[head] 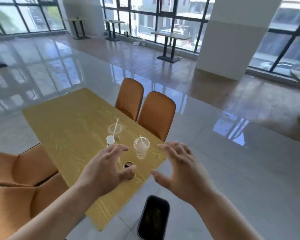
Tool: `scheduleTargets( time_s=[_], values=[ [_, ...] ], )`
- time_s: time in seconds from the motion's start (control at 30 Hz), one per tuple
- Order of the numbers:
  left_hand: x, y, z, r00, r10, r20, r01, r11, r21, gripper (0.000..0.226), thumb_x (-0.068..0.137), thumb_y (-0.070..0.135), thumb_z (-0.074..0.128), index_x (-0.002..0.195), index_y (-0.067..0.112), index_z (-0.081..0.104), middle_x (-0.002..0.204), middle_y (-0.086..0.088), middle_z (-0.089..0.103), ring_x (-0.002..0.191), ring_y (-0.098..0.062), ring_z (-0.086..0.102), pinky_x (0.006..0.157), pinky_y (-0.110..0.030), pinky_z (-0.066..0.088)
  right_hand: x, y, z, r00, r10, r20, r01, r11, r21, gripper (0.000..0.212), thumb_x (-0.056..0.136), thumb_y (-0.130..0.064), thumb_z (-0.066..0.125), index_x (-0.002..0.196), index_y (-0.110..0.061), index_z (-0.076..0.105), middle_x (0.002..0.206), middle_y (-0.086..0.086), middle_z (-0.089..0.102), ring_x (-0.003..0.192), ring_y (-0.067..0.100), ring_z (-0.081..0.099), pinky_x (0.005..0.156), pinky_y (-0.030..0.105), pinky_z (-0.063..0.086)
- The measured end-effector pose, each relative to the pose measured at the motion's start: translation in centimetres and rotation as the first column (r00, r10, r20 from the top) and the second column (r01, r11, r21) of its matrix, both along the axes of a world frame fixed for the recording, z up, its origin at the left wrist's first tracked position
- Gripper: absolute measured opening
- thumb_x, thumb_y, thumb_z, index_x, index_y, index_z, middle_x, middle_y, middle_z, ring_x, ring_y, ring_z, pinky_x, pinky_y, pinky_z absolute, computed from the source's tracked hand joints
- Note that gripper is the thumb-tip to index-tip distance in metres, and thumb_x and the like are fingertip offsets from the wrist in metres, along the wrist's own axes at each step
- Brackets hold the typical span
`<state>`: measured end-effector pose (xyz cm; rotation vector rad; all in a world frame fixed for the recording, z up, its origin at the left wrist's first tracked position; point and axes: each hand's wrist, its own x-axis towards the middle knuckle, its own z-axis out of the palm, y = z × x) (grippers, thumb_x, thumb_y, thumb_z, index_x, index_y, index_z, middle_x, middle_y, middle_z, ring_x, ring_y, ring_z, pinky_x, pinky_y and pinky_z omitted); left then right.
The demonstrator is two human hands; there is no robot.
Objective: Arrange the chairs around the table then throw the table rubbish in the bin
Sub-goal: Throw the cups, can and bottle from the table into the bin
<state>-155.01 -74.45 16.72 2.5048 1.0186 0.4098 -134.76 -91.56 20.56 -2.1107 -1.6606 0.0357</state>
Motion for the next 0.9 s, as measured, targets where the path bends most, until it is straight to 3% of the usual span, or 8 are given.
scheduleTargets(
  time_s=[0.13,0.37,0.6,0.73,0.9],
  values=[
    [-1.0,-1.3,-1.0,0.989,0.139,-0.049,-0.139,0.990,0.012,0.075,0.077,0.088,0.046,0.138,0.045,0.038,0.147,0.020,0.043,0.128,-0.007,0.045,0.095,-0.031,0.044,3.0,4.1,-1.2,0.990,0.121,-0.067,-0.123,0.992,-0.014,0.075,0.087,-0.069,0.061,0.149,-0.029,0.046,0.149,-0.007,0.048,0.138,0.014,0.037,0.107,0.027,0.034],
    [0.4,0.0,-5.6,0.937,0.349,-0.004,-0.348,0.934,-0.081,0.086,0.077,0.088,0.045,0.148,0.043,0.027,0.154,0.020,0.030,0.130,-0.010,0.045,0.093,-0.032,0.046,5.2,12.1,-5.9,0.976,0.204,-0.078,-0.213,0.968,-0.137,0.081,0.086,-0.066,0.063,0.154,-0.033,0.033,0.156,-0.007,0.038,0.138,0.020,0.039,0.108,0.034,0.041],
    [4.4,4.6,-11.6,0.890,0.455,-0.041,-0.447,0.850,-0.277,0.083,0.084,0.073,0.057,0.149,0.039,0.019,0.154,0.017,0.026,0.132,-0.016,0.044,0.096,-0.034,0.047,9.8,17.6,-10.4,0.966,0.240,-0.091,-0.256,0.928,-0.271,0.084,0.083,-0.066,0.065,0.151,-0.044,0.021,0.159,-0.008,0.032,0.139,0.021,0.039,0.103,0.039,0.043],
    [6.5,5.7,-14.1,0.863,0.496,-0.098,-0.499,0.803,-0.326,0.084,0.085,0.070,0.059,0.151,0.037,0.018,0.156,0.014,0.023,0.130,-0.021,0.046,0.094,-0.038,0.047,12.5,20.0,-13.0,0.970,0.192,-0.149,-0.229,0.926,-0.300,0.091,0.081,-0.066,0.069,0.154,-0.039,0.021,0.160,-0.007,0.032,0.140,0.021,0.040,0.105,0.039,0.042],
    [9.5,5.9,-16.9,0.812,0.547,-0.205,-0.583,0.739,-0.338,0.087,0.085,0.072,0.057,0.153,0.035,0.017,0.157,0.014,0.018,0.130,-0.024,0.046,0.095,-0.042,0.047,14.5,23.1,-17.5,0.931,0.300,-0.207,-0.357,0.869,-0.344,0.093,0.082,-0.062,0.073,0.155,-0.036,0.022,0.161,-0.003,0.031,0.145,0.024,0.033,0.113,0.046,0.039]
  ],
)
